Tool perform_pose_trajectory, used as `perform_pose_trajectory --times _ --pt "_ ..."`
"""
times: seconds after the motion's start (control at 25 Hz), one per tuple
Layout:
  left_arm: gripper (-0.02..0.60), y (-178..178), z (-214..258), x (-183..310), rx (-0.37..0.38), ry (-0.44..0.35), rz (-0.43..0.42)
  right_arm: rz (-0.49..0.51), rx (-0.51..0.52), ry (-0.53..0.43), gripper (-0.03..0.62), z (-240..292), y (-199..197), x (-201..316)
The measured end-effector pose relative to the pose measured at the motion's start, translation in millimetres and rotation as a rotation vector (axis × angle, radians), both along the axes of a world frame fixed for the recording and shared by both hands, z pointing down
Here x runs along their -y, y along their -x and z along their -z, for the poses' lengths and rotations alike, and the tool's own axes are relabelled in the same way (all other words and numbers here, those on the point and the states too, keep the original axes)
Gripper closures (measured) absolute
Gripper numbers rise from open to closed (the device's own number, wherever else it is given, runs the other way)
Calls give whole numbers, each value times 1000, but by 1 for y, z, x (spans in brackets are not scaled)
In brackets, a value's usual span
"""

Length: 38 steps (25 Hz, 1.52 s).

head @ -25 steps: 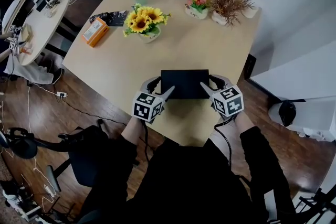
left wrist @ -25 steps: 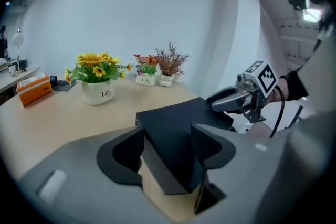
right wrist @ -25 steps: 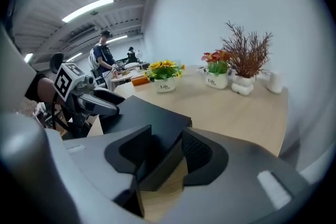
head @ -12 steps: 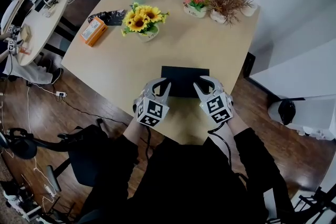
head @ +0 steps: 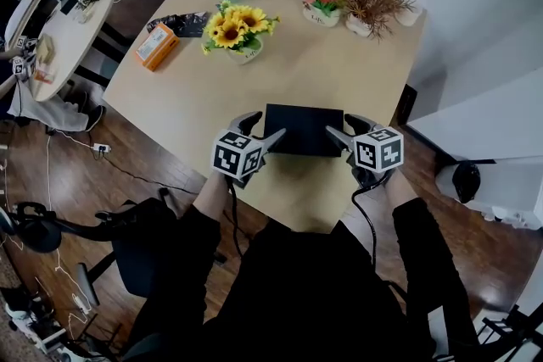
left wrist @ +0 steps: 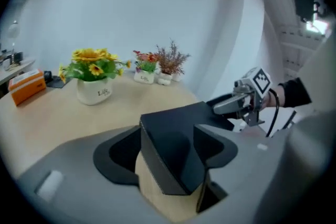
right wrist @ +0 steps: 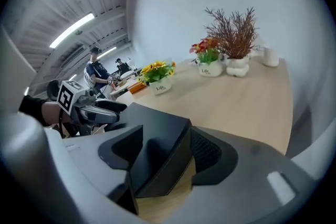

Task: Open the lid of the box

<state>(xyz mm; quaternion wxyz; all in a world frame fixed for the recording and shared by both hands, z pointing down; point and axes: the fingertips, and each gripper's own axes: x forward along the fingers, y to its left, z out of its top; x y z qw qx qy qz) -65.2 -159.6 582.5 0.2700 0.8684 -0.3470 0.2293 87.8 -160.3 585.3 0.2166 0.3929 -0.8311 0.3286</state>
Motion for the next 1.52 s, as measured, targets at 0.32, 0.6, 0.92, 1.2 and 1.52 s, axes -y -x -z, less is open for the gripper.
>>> perform_pose_trajectory --times 0.32,0.6,0.92,1.2,1.52 --pt "267 -4 -8 14 -2 70 3 -8 -10 10 299 -4 3 12" --pt "276 -11 -4 13 39 -7 -26 49 -141 -155 318 4 6 11" --pt "284 -11 2 10 89 -149 -7 98 -250 -294 327 8 10 9" --pt "452 -33 24 -1 186 -318 -116 73 -211 -278 429 13 24 3" --pt "247 -6 -1 -31 56 9 -100 -49 63 62 372 10 -4 11"
